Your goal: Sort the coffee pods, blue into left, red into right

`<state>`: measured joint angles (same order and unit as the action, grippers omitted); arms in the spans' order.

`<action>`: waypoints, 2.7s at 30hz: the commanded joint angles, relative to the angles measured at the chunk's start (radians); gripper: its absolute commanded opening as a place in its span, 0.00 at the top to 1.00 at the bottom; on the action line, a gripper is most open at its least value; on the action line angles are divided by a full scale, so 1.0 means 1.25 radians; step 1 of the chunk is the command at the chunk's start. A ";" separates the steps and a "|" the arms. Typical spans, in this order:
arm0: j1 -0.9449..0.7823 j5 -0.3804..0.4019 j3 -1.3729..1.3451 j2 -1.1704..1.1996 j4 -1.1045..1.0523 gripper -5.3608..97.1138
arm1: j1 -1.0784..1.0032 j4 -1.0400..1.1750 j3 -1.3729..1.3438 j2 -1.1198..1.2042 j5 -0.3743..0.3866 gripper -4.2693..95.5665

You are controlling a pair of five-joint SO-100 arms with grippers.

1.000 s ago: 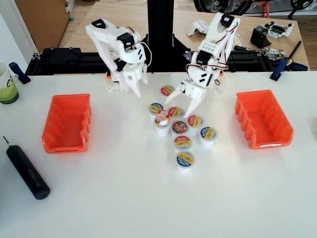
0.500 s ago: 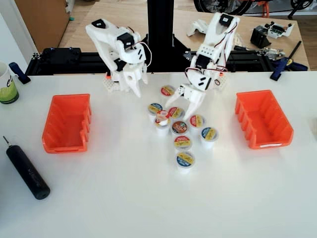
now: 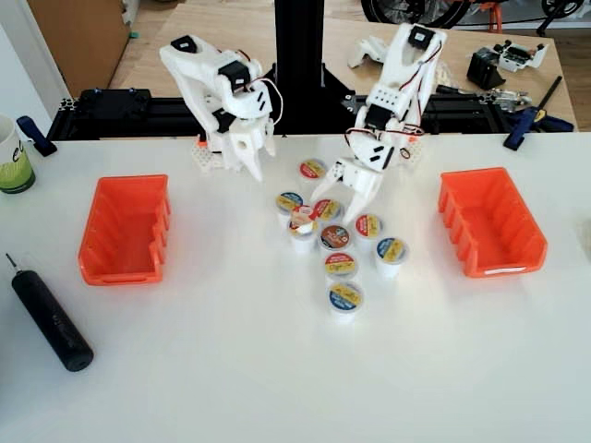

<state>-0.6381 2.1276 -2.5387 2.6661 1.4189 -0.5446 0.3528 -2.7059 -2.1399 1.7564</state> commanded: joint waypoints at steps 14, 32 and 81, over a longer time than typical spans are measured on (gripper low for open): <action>-0.004 -0.005 0.002 0.005 -0.009 0.66 | 0.002 -0.085 0.020 0.085 0.006 0.67; -0.002 -0.007 -0.001 0.005 -0.023 0.66 | 0.000 -0.258 0.013 0.124 -0.064 0.62; -0.002 -0.017 -0.005 0.007 -0.028 0.66 | -0.023 -0.647 -0.114 0.298 -0.175 0.70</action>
<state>-0.6381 2.1138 -2.5479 2.6661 1.3883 -0.5768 -0.4341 -2.8916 -1.7702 1.5509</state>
